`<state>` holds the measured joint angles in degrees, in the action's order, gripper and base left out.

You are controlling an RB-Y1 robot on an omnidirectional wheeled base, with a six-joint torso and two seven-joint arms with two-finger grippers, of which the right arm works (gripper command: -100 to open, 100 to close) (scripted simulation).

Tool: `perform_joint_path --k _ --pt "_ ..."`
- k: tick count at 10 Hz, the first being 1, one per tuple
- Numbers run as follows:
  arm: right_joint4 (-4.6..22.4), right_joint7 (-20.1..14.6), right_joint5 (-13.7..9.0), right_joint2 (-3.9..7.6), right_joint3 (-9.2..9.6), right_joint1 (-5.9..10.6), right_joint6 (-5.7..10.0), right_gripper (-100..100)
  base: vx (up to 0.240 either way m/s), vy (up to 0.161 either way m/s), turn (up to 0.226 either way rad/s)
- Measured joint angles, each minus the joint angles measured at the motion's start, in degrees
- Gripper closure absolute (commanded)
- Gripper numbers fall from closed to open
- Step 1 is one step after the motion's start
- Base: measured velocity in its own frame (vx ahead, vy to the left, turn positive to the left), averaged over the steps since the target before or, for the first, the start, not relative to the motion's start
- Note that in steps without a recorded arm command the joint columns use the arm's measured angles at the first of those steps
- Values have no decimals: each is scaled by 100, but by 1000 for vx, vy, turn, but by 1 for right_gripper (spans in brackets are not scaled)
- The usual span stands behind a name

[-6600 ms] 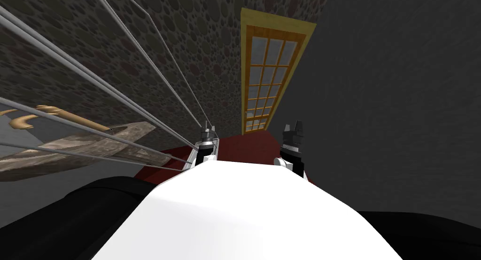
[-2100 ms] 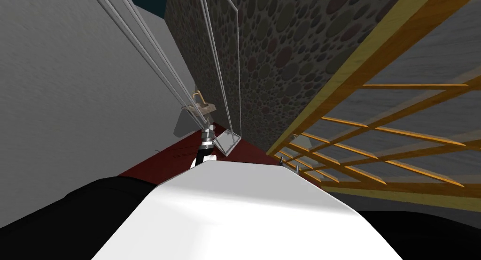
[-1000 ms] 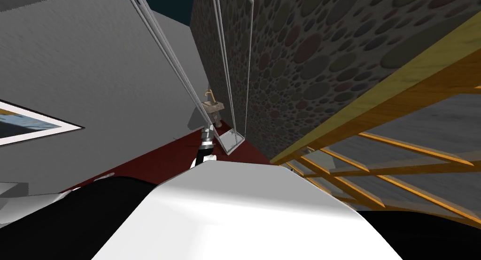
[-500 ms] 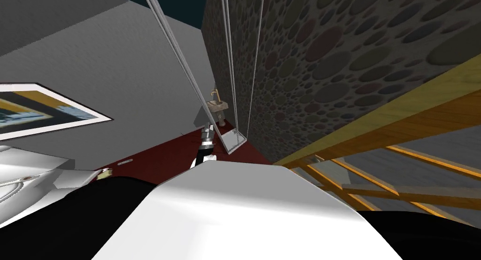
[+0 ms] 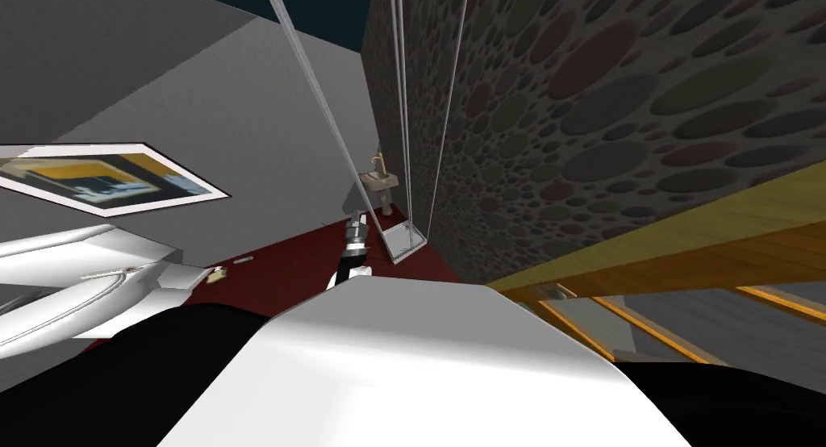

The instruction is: Pull the door open

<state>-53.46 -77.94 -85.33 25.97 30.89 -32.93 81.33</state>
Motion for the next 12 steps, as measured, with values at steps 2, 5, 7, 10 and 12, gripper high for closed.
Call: perform_joint_path --k 2,5,7,10,12 --pt "157 -194 -211 70 80 -4 123 -100 26 -70 203" --pt "394 -460 -412 138 159 13 246 -100 34 -43 16" --pt "489 -558 -360 229 215 105 177 -100 107 -56 -124" --pt "971 -903 -260 351 321 418 17 -100 141 -82 -195" --pt "1293 -1144 -184 446 402 634 -109 -100 135 -69 -201"
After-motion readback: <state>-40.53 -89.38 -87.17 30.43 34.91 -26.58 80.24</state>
